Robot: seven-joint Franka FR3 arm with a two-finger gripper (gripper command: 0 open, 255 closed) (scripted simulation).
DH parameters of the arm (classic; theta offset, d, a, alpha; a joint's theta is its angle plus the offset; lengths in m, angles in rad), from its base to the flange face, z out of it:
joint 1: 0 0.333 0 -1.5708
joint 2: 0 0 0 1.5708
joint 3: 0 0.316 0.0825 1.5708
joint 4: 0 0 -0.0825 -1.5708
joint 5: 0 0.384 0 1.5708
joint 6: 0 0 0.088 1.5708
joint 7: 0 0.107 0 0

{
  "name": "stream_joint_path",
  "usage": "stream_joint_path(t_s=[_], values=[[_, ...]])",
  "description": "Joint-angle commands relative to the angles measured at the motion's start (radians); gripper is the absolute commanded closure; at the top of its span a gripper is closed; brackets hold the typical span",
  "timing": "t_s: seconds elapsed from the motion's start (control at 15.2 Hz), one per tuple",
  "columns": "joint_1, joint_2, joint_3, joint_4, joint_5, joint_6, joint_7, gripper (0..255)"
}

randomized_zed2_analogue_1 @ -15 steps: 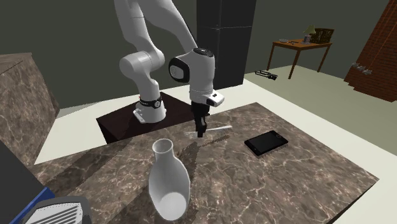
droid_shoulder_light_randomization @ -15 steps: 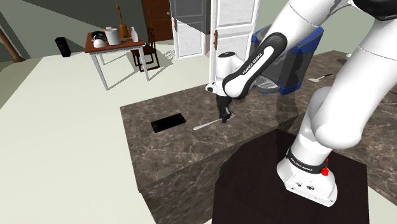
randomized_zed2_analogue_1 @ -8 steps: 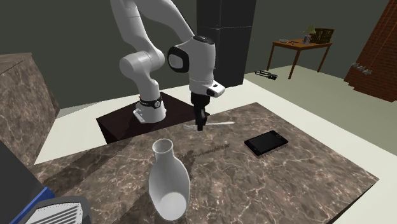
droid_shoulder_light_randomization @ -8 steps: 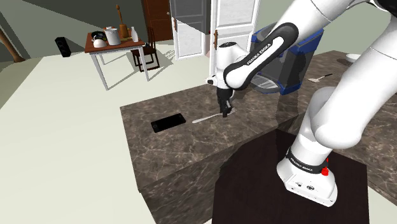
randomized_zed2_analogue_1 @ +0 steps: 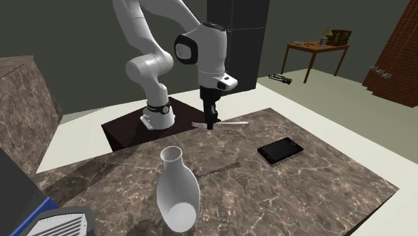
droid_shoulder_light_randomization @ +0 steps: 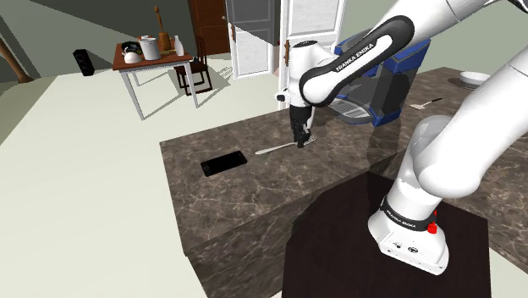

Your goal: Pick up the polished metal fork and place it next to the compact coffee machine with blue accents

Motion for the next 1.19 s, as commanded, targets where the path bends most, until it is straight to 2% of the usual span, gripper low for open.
stream_joint_path(t_s=[0.0,1.12], values=[[0.002,-0.018,0.005,0.019,0.003,-0.038,0.001,255],[0.004,-0.142,0.029,0.162,0.015,-0.305,-0.006,255]])
